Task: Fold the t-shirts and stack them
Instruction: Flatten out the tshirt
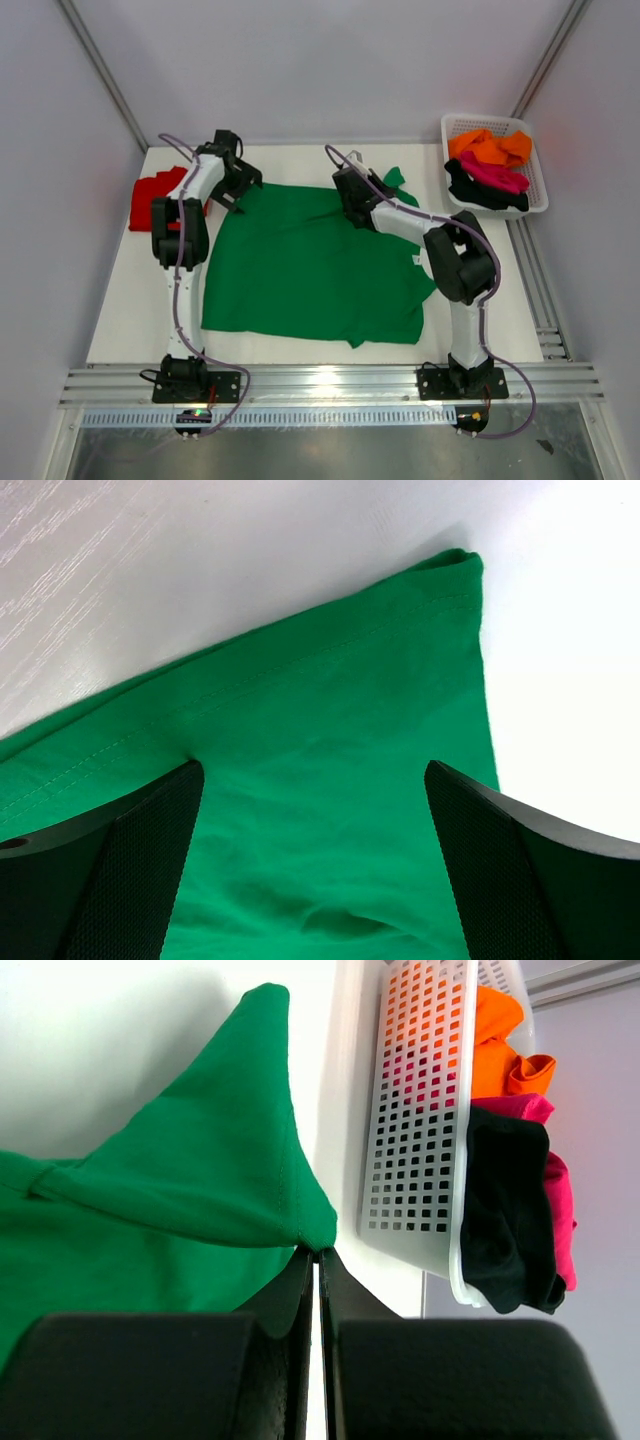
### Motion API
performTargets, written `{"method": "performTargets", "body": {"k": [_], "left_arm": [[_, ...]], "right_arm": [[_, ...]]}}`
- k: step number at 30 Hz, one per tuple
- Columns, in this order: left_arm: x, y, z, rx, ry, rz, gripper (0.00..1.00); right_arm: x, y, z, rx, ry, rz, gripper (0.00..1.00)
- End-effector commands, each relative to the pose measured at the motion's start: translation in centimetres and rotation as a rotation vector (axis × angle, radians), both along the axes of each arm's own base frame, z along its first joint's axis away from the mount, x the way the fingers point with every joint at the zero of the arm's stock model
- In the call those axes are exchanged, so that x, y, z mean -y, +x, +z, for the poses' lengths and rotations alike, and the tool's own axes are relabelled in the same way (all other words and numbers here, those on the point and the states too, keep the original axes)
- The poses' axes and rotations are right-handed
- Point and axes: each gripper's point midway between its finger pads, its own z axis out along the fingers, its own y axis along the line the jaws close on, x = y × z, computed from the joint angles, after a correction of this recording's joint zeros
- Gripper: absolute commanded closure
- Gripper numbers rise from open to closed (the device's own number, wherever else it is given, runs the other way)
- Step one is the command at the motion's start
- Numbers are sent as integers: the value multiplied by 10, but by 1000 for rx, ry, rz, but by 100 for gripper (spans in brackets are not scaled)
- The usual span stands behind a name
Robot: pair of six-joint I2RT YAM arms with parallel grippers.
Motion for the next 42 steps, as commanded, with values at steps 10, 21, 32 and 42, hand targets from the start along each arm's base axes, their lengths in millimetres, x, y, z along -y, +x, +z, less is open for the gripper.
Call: {"method": "performTargets", "body": {"k": [10, 21, 32, 42], "left_arm": [[-61, -80, 7, -158, 269, 206, 7], [-86, -143, 61, -144, 367, 266, 7], [-75, -98, 74, 51, 314, 180, 7], [-31, -26, 28, -11, 147, 21, 8]], "right_arm": [[4, -11, 26, 89, 53, -25, 97], [-5, -19, 27, 99, 71, -7, 97], [-12, -27, 24, 91, 67, 9, 97], [-11, -36, 24, 80, 43, 12, 97]]}}
